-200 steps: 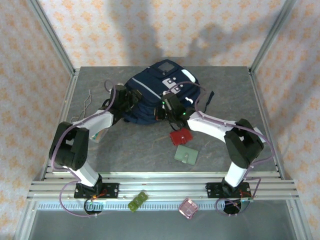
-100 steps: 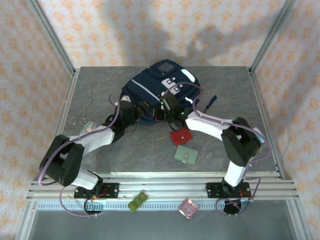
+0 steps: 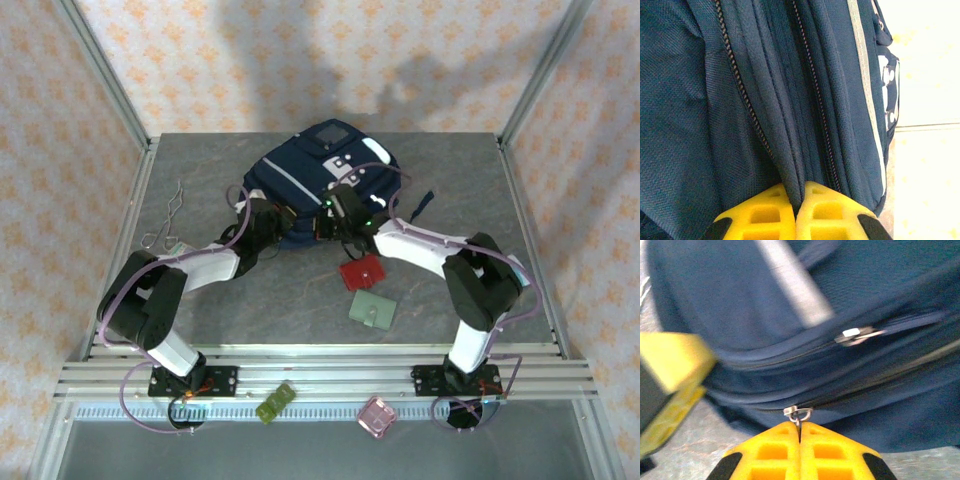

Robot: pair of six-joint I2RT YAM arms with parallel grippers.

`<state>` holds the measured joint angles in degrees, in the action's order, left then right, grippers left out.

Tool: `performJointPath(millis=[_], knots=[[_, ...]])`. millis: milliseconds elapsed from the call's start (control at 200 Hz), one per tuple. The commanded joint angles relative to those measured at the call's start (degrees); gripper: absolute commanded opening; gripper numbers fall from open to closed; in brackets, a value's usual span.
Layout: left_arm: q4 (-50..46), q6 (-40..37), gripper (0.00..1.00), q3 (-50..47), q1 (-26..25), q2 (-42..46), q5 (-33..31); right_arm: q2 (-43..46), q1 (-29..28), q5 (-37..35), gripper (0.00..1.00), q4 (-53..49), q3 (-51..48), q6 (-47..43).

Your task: Pack the student bag

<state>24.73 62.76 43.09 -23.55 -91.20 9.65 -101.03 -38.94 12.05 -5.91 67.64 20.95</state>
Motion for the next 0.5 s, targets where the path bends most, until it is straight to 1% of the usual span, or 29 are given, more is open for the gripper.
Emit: performJointPath(millis=[0,80,155,220,370,496], knots=[[1.41,-1.31,0.0,-0.88,2.6,2.32,-2.35,-1.61,5.63,-7.57,0.0,-5.15,1.75,-0.65],[0.75,-1.67,0.0,-1.48,3.58,3.24,-2.03,-3.62,8.87,-10.96,0.0,-8.86,4.56,0.51],[0.76,-1.74,0.0,-2.15,4.11,3.82,-1.87,-6.63,11.77,-12.49,0.0,-12.88,8.3,1.77],[0.52,-2.17,0.0,-2.02,4.43,3.84,-1.52,-7.89,13.27,-12.41,0.0,-13.03,9.99,1.73],[-0.49,-2.97,0.0,-1.15,4.83,3.63,-1.47,-7.73,13.44,-14.29,0.0,-13.12,11.08,1.71],[-1.86,-4.4,0.0,0.7,5.6,2.56,-1.22,-3.49,13.1,-16.44,0.0,-11.98,6.94,2.02]])
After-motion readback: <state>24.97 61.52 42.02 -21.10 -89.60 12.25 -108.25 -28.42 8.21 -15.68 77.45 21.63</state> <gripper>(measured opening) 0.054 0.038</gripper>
